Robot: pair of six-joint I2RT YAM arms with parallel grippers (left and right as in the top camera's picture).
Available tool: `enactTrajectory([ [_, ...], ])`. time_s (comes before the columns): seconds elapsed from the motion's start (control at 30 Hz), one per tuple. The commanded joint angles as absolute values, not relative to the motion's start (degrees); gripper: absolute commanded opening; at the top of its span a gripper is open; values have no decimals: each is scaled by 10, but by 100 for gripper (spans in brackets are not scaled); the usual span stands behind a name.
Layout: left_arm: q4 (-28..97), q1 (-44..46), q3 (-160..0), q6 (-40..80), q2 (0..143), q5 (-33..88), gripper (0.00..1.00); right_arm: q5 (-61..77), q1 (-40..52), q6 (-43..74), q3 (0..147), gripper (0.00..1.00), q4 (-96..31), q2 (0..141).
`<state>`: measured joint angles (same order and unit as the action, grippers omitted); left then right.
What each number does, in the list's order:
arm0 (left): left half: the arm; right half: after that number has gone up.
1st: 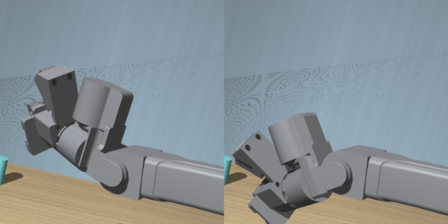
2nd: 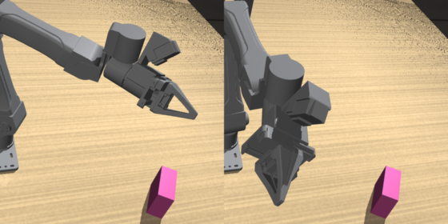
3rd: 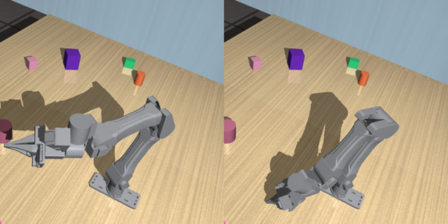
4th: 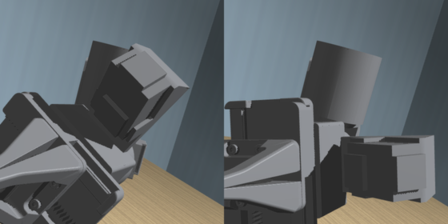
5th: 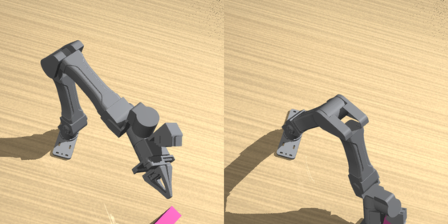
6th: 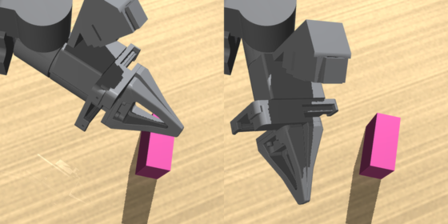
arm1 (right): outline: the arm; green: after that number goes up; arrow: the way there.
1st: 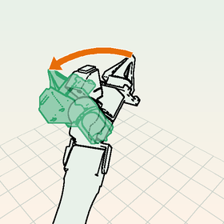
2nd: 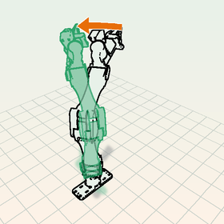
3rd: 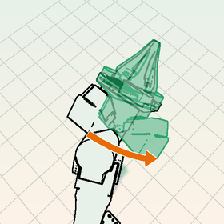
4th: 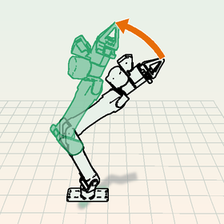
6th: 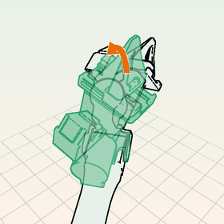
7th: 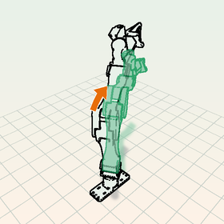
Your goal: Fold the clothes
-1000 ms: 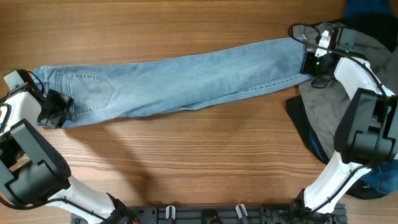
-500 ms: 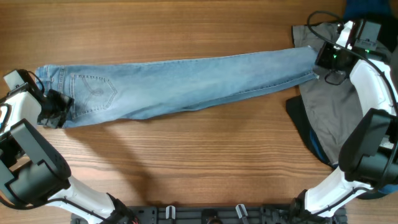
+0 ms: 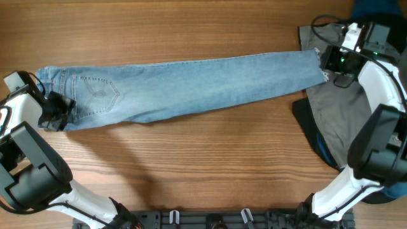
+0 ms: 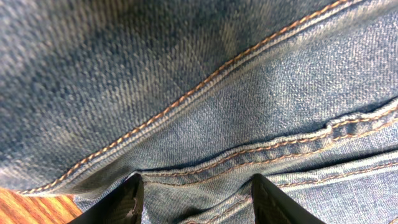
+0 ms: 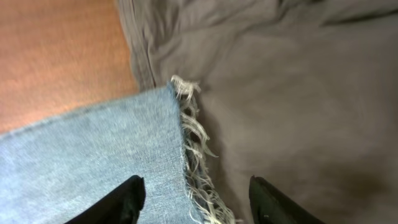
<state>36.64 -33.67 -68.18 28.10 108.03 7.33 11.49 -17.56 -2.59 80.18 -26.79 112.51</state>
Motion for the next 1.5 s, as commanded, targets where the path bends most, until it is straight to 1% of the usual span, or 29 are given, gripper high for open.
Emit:
enactTrajectory([
  [0.0, 368, -335, -673, 272, 1089, 59, 56, 164, -175, -87, 800, 66, -257, 1187],
  [0.07, 370, -335, -673, 273, 1089, 59, 56, 201, -175, -108, 800, 68, -244, 1207],
  [0.2, 371, -335, -673, 274, 1089, 59, 56, 284, -175, -111, 800, 68, -231, 1231],
  [0.23, 371, -335, -673, 274, 1089, 59, 56, 301, -174, -113, 800, 67, -232, 1232],
  [0.27, 371, -335, -673, 274, 1089, 59, 56, 313, -173, -117, 800, 64, -233, 1234],
  [0.37, 371, -335, -673, 274, 1089, 59, 56, 314, -170, -118, 800, 30, -241, 1234],
  [0.43, 371, -335, -673, 274, 1089, 59, 57, 314, -170, -118, 800, 21, -244, 1234],
  [0.47, 371, -335, -673, 274, 1089, 59, 56, 314, -170, -118, 800, 15, -244, 1234],
  [0.5, 371, -335, -673, 274, 1089, 59, 56, 314, -170, -118, 800, 5, -244, 1234],
  [0.6, 373, -335, -673, 274, 1089, 60, 56, 286, -171, -73, 800, 4, -244, 1228],
  [0.67, 373, -335, -673, 274, 1089, 59, 56, 255, -173, -69, 804, 4, -249, 1210],
  [0.77, 379, -335, -673, 274, 1089, 60, 56, 181, -172, -70, 846, 4, -291, 1153],
  [0.93, 383, -335, -673, 274, 1089, 64, 61, 180, -140, -71, 861, 4, -337, 1089],
  [1.03, 387, -335, -673, 274, 1089, 66, 62, 180, -88, -68, 860, 4, -380, 1087],
  [1.13, 387, -335, -673, 274, 1089, 66, 63, 180, -15, -33, 858, 4, -404, 1088],
  [1.33, 387, -335, -673, 274, 1089, 66, 63, 180, 121, 37, 856, 4, -415, 1105],
  [1.47, 387, -335, -673, 274, 1089, 66, 63, 181, 180, 95, 855, 4, -401, 1120],
])
